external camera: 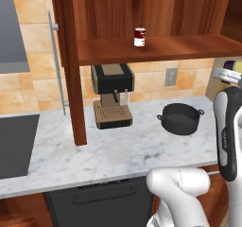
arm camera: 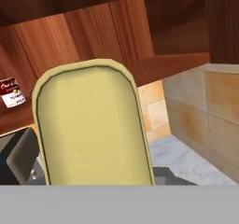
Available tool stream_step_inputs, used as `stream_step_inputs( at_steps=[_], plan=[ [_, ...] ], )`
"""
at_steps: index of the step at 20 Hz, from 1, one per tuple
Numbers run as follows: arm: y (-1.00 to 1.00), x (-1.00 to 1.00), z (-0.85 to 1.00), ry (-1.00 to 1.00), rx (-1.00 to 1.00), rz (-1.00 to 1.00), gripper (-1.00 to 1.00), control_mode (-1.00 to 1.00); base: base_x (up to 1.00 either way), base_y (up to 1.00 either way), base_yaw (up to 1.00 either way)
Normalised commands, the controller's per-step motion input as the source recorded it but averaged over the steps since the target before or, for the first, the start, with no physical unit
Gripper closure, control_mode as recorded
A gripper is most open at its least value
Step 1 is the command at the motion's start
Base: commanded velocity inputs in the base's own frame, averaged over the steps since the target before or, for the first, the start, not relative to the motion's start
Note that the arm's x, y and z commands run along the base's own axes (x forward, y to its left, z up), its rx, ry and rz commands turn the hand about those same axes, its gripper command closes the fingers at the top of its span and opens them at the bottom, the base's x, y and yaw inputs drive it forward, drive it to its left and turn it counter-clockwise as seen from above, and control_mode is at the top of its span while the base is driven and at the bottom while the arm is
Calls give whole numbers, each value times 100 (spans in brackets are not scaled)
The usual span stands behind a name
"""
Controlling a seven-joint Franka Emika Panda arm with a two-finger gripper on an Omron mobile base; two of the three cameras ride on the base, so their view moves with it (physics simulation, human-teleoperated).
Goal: Restock the canned food cabinet by taking the new fresh canned food from the counter and placing it in the cabinet. Then, take the old canned food from the cabinet and place it on the counter.
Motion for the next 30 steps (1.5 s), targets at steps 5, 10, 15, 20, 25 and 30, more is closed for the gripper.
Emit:
stream_step_inputs(
  at_steps=[5, 10, 15, 20, 25, 30],
  plan=[
    [8, 7, 70, 33, 3, 24, 100, -100, 0, 0, 0],
    [1, 47, 0, 0, 0, 0, 100, -100, 0, 0, 0],
    [0, 100, 0, 0, -1, -3, 100, -100, 0, 0, 0],
    [0, 100, 0, 1, 0, -4, 100, -100, 0, 0, 0],
    [0, 100, -2, 9, 0, -3, 100, -100, 0, 0, 0],
    [0, 100, -5, 13, 0, -3, 100, -100, 0, 0, 0]
  ],
)
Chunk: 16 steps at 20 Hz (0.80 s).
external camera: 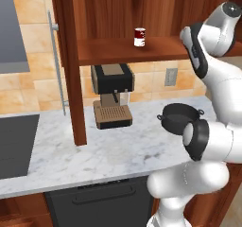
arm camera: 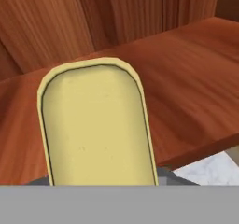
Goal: Restock the canned food cabinet by taking the new fresh canned food from the counter and placing it in the cabinet. Then, take the old canned food from the cabinet and place it on the counter.
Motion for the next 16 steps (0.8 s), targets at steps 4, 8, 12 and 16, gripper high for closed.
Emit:
stream_step_inputs(
  at_steps=[4, 8, 12, 16],
  plan=[
    [0, 100, -2, 15, 0, -3, 100, -100, 0, 0, 0],
    [0, 77, -2, 9, -2, 0, -100, -100, 0, 0, 0],
    [0, 1, 0, 1, 0, 0, -100, -100, 0, 0, 0],
    [14, -7, 0, -10, -7, 0, -100, -100, 0, 0, 0]
  ],
)
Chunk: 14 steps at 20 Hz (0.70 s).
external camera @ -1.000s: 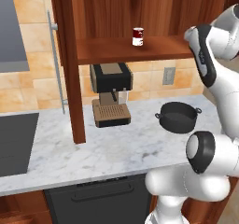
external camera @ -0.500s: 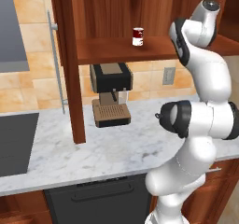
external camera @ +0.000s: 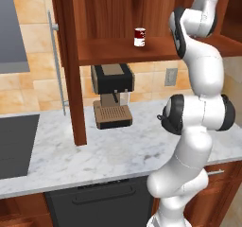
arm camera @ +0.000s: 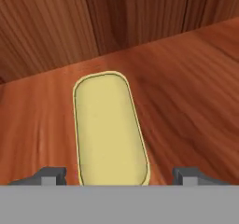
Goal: Restock the canned food cabinet by taking the new fresh canned food from the counter and placing it in the cabinet. Then, take the old canned food from the cabinet and place it on the counter.
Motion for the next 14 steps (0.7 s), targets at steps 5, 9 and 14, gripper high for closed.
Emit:
stream_step_inputs(
  at_steps=[5, 9, 14],
  plan=[
    [37, -54, 0, -19, -10, 2, -100, -100, 0, 0, 0],
    [51, -96, 0, -31, -14, 5, -100, -100, 0, 0, 0],
    [57, -93, 13, -31, -10, 6, -100, -100, 0, 0, 0]
  ],
)
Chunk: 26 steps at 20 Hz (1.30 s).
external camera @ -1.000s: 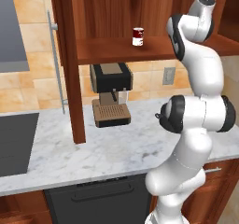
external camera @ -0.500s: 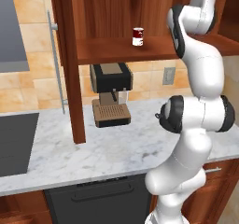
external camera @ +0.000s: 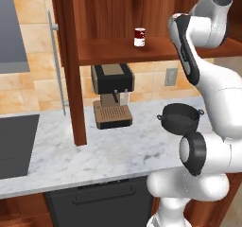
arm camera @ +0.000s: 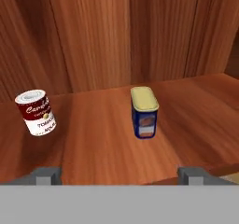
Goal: Restock the canned food cabinet by taking the new fresh canned food from the counter and placing it in the cabinet. Then, take the old canned food from the cabinet and place it on the counter.
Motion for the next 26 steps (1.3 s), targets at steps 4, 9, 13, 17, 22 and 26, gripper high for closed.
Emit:
stream_step_inputs(
  at_steps=[4, 9, 13, 17, 22, 26],
  plan=[
    [98, -47, -4, -8, -1, 9, -100, -100, 0, 0, 0],
    [85, 7, -4, 1, 1, 3, -100, -100, 0, 0, 0],
    [64, 40, 0, 14, 0, 0, -100, -100, 0, 0, 0],
    [12, 48, 0, 10, 0, 0, -100, -100, 0, 0, 0],
    [-8, 45, -5, 11, 0, 0, -100, -100, 0, 0, 0],
    [-6, 39, -7, 5, 0, 0, -100, -100, 0, 0, 0]
  ],
)
